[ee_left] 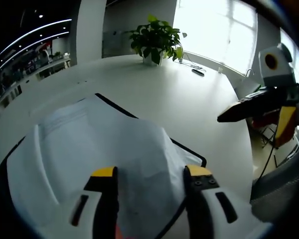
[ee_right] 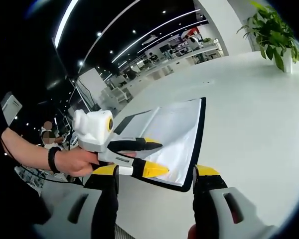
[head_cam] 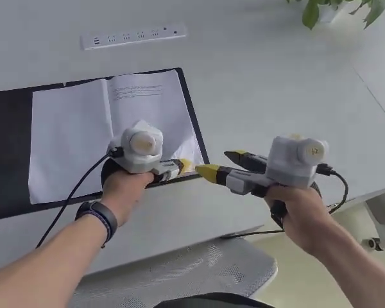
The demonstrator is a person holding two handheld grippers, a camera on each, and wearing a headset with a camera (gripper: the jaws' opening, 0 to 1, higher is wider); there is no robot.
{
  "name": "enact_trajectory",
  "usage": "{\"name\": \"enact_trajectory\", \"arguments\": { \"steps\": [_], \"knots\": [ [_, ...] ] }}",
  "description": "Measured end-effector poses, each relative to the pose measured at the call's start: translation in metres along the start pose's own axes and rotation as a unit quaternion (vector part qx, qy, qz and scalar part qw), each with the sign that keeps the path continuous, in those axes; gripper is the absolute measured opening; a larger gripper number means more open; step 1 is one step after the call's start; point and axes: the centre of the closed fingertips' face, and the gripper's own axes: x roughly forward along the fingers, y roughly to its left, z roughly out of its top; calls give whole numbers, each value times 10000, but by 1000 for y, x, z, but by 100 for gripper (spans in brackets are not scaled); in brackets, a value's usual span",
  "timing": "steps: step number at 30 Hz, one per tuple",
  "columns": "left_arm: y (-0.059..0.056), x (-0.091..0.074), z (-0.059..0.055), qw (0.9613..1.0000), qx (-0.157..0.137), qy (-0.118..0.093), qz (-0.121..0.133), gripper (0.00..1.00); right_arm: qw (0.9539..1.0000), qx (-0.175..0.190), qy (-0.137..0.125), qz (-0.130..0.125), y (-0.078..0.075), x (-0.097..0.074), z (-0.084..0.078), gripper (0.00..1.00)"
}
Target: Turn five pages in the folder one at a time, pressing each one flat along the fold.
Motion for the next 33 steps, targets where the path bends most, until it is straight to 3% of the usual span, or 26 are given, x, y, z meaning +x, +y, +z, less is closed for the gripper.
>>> {"name": "enact_trajectory", "arguments": {
  "steps": [9,16,28,33],
  "knots": [
    [1,0,-1,10000,74,8,43,52,9994,53,141,304,-10,44,14,56],
    [1,0,0,10000,65,18,48,52,9977,330,197,564,-11,64,19,52],
    [0,0,0,10000,28,36,41,53,9955,587,284,682,-19,75,15,47],
    [0,0,0,10000,25,40,27,53,9928,934,117,737,-25,76,18,31]
  ]
}}
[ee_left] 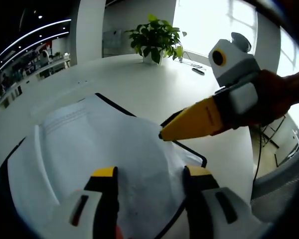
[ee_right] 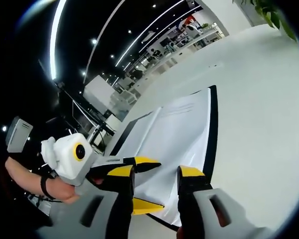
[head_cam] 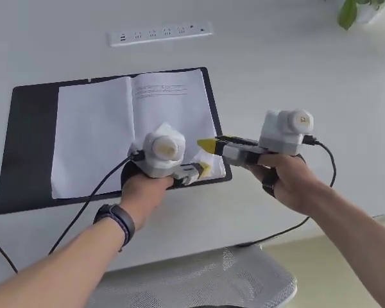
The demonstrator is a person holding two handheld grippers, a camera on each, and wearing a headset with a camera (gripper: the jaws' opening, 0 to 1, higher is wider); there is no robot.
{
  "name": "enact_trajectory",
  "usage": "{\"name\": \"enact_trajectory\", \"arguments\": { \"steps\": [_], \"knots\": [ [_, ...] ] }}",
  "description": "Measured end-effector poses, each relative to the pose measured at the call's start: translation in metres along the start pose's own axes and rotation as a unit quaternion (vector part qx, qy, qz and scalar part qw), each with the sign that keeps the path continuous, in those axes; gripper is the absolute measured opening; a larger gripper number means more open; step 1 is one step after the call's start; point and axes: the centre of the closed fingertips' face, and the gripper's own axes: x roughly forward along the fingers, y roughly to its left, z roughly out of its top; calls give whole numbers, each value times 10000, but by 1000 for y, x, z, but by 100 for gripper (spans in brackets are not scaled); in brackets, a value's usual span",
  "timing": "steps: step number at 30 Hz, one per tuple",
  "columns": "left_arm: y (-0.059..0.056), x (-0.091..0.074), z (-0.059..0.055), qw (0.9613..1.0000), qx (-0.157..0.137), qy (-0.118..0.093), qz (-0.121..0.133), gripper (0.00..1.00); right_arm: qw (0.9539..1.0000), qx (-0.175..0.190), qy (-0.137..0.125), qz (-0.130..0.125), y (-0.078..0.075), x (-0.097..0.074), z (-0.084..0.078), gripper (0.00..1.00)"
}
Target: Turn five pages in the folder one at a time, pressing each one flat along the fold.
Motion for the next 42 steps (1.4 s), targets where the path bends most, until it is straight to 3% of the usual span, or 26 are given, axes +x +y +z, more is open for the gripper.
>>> {"name": "enact_trajectory", "arguments": {
  "steps": [5,11,22,28,39,42],
  "knots": [
    [-1,-1,0,9999,68,35,-70,54,9994,283,-72,195,-1,0,3,20],
    [-2,-1,-1,9999,55,41,-105,55,9986,461,-28,250,-5,1,-2,13],
    [-11,-10,-1,9997,90,76,-209,61,9992,362,5,146,-3,-3,-11,1],
    [-12,-21,4,9998,81,-3,-166,62,9992,399,-18,91,-3,-6,-11,0],
    [1,-42,7,9998,141,-100,-36,65,9981,554,-240,114,9,-6,-1,0],
    [7,-49,7,9997,198,-114,14,65,9968,648,-412,208,16,-5,8,0]
  ]
}}
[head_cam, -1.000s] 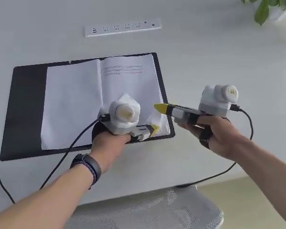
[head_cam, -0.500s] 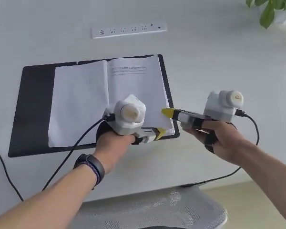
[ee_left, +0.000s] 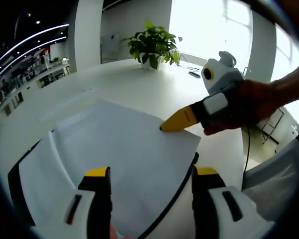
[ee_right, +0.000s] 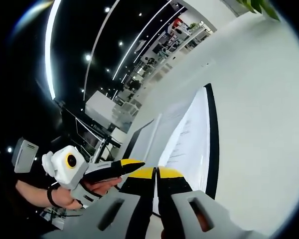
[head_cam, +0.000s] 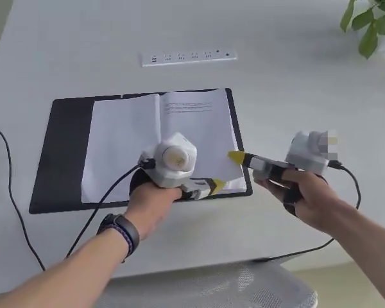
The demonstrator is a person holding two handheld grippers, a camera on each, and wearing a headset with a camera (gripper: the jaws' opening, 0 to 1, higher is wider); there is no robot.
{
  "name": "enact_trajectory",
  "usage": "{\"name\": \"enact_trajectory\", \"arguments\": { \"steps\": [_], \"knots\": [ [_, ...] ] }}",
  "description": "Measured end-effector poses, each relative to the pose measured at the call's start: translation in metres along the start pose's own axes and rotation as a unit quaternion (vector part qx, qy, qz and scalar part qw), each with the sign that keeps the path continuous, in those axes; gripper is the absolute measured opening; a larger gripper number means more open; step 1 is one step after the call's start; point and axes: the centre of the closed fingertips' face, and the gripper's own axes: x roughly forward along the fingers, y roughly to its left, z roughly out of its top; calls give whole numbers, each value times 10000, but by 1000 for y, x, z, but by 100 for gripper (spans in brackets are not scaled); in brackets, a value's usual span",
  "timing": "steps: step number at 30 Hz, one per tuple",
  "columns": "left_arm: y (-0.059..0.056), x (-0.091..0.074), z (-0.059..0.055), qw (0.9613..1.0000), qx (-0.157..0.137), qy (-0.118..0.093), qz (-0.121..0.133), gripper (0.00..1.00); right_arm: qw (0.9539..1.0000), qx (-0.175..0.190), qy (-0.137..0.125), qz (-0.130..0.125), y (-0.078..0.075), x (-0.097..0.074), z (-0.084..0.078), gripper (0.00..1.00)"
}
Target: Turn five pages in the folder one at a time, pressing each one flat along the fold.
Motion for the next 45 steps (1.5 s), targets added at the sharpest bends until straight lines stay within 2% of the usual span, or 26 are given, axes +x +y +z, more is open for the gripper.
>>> {"name": "enact_trajectory", "arguments": {
  "steps": [10,14,25,29,34,45],
  "knots": [
    [24,-29,-7,9997,-34,-70,210,66,9993,86,-203,300,28,12,13,0],
    [36,-42,-9,9993,-101,-129,345,66,9989,48,-204,422,37,20,15,0],
    [67,-82,-12,9970,-226,-308,675,68,9961,-294,-81,827,81,49,26,0],
    [78,-99,-14,9949,-377,-416,837,67,9952,-381,-3,906,91,62,22,0],
    [88,-119,-19,9929,-466,-468,991,68,9935,-339,85,1080,107,79,13,0],
    [113,-164,-46,9870,-676,-482,1379,70,9873,-411,415,1474,145,119,-8,0]
  ]
}}
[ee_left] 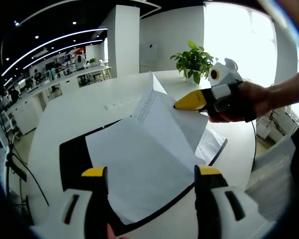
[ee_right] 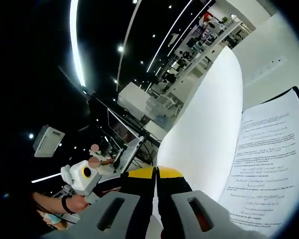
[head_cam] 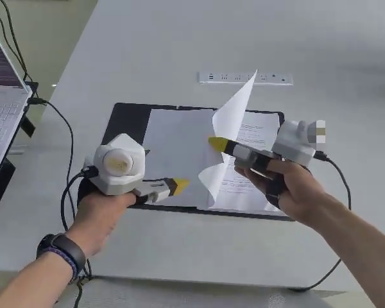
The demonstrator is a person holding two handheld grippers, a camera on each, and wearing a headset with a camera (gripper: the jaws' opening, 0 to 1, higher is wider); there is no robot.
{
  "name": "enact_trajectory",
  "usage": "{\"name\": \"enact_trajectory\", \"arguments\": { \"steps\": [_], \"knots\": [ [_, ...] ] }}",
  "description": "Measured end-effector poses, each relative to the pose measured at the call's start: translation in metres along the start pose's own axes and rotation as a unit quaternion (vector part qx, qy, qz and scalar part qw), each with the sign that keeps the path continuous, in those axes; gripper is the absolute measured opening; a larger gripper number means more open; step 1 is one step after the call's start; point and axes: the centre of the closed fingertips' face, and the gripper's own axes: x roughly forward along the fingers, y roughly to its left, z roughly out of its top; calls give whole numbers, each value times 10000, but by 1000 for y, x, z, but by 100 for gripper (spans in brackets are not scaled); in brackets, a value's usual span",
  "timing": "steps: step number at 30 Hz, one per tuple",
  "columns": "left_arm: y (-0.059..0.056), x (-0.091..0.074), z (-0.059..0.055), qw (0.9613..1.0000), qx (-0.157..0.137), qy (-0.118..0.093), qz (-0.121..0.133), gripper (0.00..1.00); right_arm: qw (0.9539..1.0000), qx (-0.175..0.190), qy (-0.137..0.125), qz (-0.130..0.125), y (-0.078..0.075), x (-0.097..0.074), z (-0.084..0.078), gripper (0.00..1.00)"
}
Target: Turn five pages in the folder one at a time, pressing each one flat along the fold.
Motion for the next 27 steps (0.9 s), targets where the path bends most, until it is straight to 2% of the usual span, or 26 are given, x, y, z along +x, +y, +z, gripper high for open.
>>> {"name": "enact_trajectory", "arguments": {
  "steps": [10,15,27],
  "knots": [
    [22,-28,-18,9994,-212,1,291,71,9992,-11,319,247,14,39,-17,0],
    [30,-39,-25,9988,-278,6,391,71,9981,-6,539,314,19,61,-31,0],
    [45,-65,-33,9970,-469,-73,606,73,9926,235,1160,284,6,101,-77,0]
  ]
}}
